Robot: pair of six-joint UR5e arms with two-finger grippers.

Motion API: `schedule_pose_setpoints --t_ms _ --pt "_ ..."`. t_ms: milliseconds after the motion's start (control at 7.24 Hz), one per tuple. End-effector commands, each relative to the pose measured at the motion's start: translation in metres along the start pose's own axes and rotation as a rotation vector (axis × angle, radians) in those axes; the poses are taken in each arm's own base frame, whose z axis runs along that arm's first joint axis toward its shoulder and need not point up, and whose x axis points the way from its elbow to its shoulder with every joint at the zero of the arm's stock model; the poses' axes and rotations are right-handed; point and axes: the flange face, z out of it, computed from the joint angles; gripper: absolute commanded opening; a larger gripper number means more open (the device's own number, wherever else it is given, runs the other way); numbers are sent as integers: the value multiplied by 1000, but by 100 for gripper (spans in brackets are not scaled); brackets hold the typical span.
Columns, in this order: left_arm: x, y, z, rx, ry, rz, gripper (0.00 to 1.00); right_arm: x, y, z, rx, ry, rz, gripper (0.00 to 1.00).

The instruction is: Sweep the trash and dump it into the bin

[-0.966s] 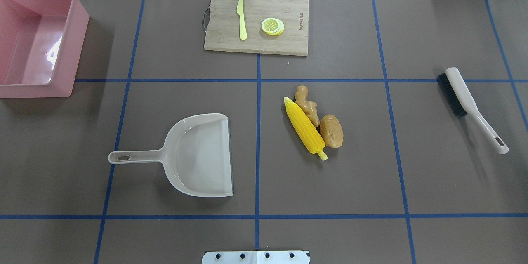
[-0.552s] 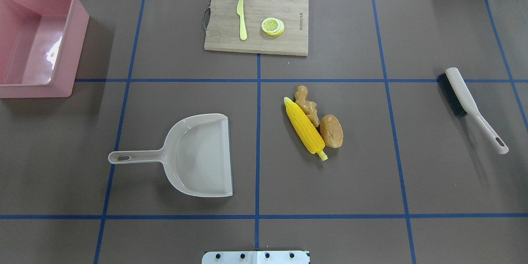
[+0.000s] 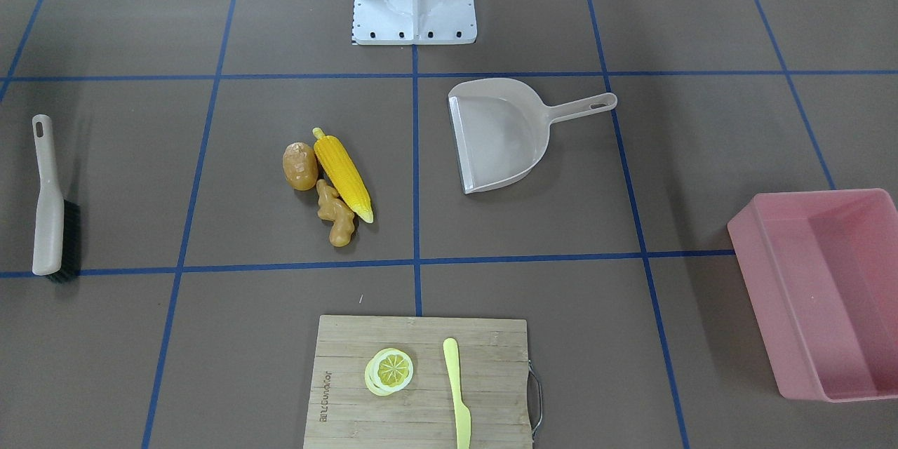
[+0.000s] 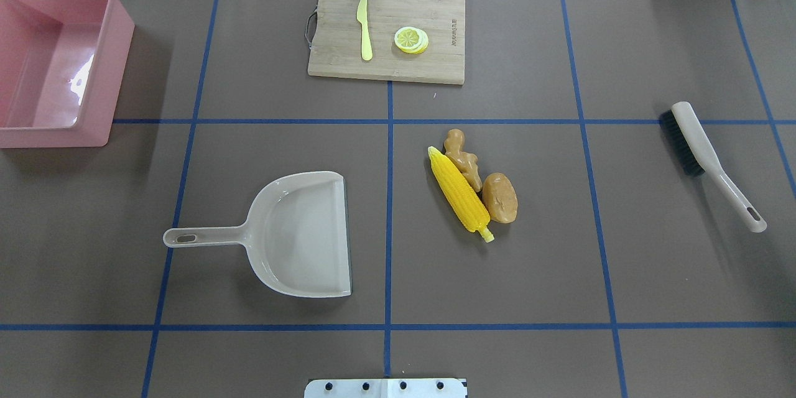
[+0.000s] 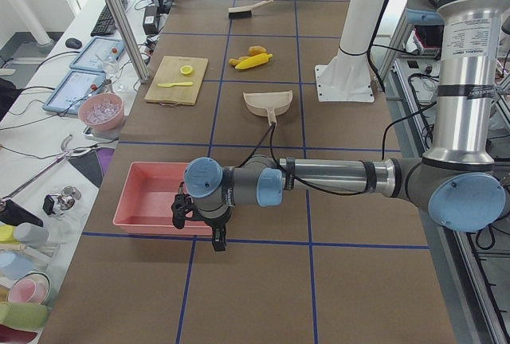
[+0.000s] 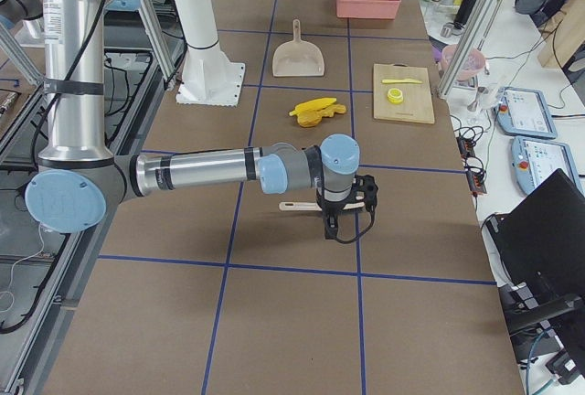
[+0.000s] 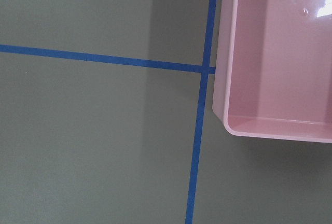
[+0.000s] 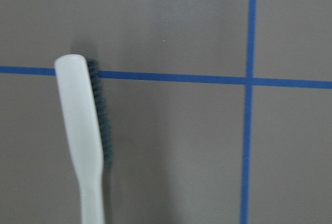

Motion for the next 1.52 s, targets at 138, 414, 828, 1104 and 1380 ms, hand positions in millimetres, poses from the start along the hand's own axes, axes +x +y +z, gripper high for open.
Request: schedule_pose_setpoints --t_ms 138,414,828,1104,1380 --pt "1 0 0 0 0 2 99 -172 -14 37 -54 -33 -36 100" --pt "0 0 0 1 0 1 99 -270 10 56 -43 -11 -57 100" --pt "2 -2 -2 4 0 7 99 -397 52 100 -63 -6 -49 100" --pt "22 6 -25 47 4 51 99 -350 24 77 -31 13 -89 100" --pt "59 5 -59 110 7 117 99 -221 30 75 -110 98 -142 100"
